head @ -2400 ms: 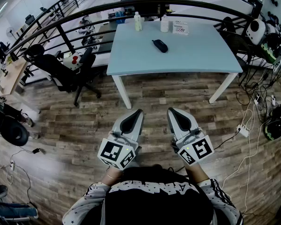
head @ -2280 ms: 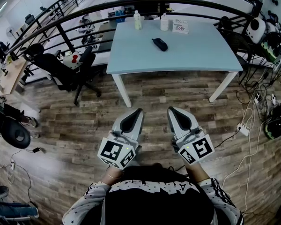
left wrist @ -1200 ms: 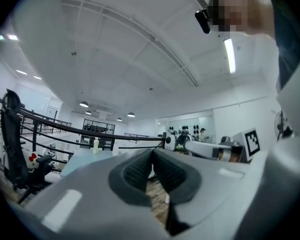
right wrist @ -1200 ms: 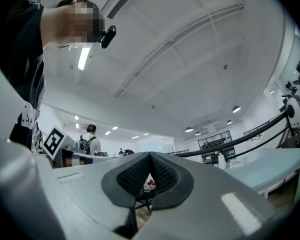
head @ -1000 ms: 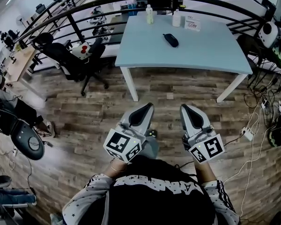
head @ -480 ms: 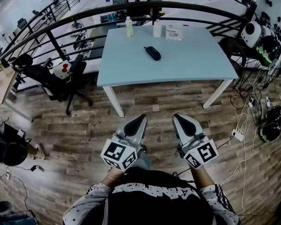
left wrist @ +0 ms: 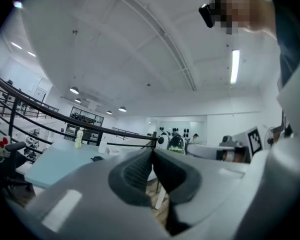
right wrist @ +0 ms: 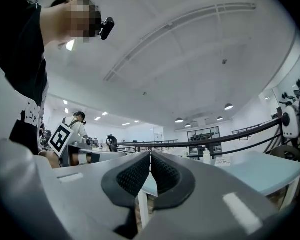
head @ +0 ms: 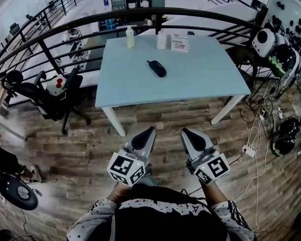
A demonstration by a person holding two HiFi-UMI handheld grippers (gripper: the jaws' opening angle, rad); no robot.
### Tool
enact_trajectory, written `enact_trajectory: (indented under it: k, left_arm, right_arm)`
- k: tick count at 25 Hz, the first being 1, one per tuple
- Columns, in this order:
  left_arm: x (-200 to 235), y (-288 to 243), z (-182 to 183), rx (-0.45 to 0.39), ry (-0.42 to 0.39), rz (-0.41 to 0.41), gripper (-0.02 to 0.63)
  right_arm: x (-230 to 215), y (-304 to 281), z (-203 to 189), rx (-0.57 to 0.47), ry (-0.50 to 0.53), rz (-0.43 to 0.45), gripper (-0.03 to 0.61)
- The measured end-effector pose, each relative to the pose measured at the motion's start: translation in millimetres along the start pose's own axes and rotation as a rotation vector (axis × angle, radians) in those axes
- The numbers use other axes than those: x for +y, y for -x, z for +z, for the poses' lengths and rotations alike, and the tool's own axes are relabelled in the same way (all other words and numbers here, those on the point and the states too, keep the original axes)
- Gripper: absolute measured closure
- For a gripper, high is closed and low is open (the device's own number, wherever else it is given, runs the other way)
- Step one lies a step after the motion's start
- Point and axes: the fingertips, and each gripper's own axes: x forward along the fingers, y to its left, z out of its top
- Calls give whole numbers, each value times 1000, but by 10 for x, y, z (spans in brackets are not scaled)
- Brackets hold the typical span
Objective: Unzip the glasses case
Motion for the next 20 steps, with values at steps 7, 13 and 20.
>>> enact_trajectory:
  k: [7,13,20]
  left_arm:
    - [503,-213,94,-18,20,21,614]
    - [944,-354,182,-29,30,46,614]
    - [1334,-584,278,-38,27,33,614]
  right_arm:
    - [-186,-539,32,18,17,14,578]
    - [-299,-955,43,27,20,14,577]
    - [-512,-1357,32,35,30,-3,574]
